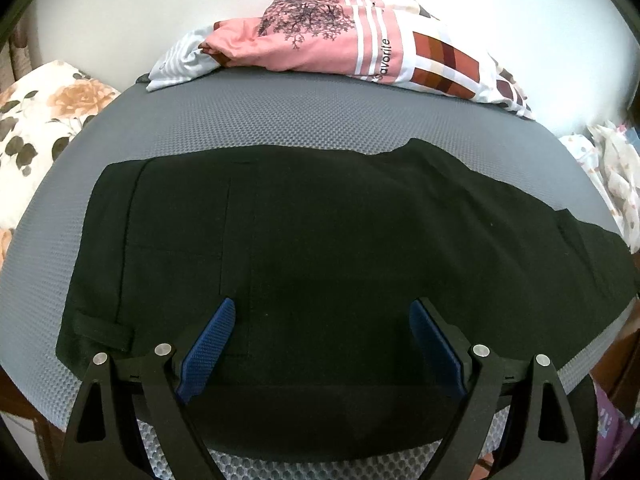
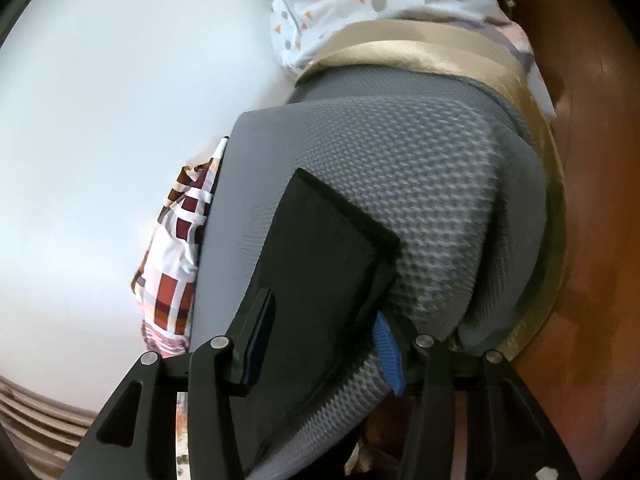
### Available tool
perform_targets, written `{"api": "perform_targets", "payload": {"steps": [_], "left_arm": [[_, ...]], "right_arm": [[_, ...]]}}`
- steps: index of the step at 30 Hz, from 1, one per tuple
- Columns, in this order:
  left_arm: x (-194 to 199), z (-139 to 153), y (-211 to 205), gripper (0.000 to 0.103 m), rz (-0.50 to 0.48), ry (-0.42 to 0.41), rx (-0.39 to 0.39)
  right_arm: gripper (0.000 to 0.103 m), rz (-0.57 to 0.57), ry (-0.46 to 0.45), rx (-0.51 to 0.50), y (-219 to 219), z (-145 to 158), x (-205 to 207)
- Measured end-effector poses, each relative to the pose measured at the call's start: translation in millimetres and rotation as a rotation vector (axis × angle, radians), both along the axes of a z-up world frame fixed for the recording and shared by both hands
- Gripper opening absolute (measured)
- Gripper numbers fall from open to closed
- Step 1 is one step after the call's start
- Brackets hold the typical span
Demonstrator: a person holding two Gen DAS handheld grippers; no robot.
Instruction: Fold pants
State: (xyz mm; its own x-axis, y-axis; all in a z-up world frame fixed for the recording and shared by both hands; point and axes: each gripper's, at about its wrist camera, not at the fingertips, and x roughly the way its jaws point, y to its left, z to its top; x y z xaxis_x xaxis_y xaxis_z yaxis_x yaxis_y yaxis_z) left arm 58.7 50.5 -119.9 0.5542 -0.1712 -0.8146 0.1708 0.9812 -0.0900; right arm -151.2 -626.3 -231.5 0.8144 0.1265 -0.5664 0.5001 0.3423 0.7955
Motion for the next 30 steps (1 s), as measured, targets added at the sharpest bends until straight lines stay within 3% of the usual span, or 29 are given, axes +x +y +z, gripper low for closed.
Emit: {"api": "perform_targets", "payload": {"steps": [1,2,7,15,22,30], "left_arm": [[0.1,1.2,0.1,0.089,0.002,-0.001,-0.002],[0.2,2.9,0.5,0.089,0.006,-0.004,-0.002],[1.3,11.8,12.3,0.089,0.056,-0.024,-0.032],[3.3,9.0,18.6,0.089,0.086,-0.001,-0.059],[1.9,10.2,8.2,0.089,0.053,-0.003,-0.034],[-0.9,13.3,1.5,0.089,0.025,-0.015,-0.017]], "right_arm": [[0.013,0.016,0.041,-0.014,0.9,-1.3,4.9],[0.011,0.018,0.043,0.002,0.8,-4.9,6.3],[0.009,0.03,0.029,-0.035,3.3,7.8,6.5],[0.009,0.114,-0.064,-0.16,37.9,74.2,25.3],[0.009,0.358,-0.17,-0.189,135.2,113.5,77.7],[0.008,0.649,-0.16,-0.162,262.2,98.4,140.0]]}}
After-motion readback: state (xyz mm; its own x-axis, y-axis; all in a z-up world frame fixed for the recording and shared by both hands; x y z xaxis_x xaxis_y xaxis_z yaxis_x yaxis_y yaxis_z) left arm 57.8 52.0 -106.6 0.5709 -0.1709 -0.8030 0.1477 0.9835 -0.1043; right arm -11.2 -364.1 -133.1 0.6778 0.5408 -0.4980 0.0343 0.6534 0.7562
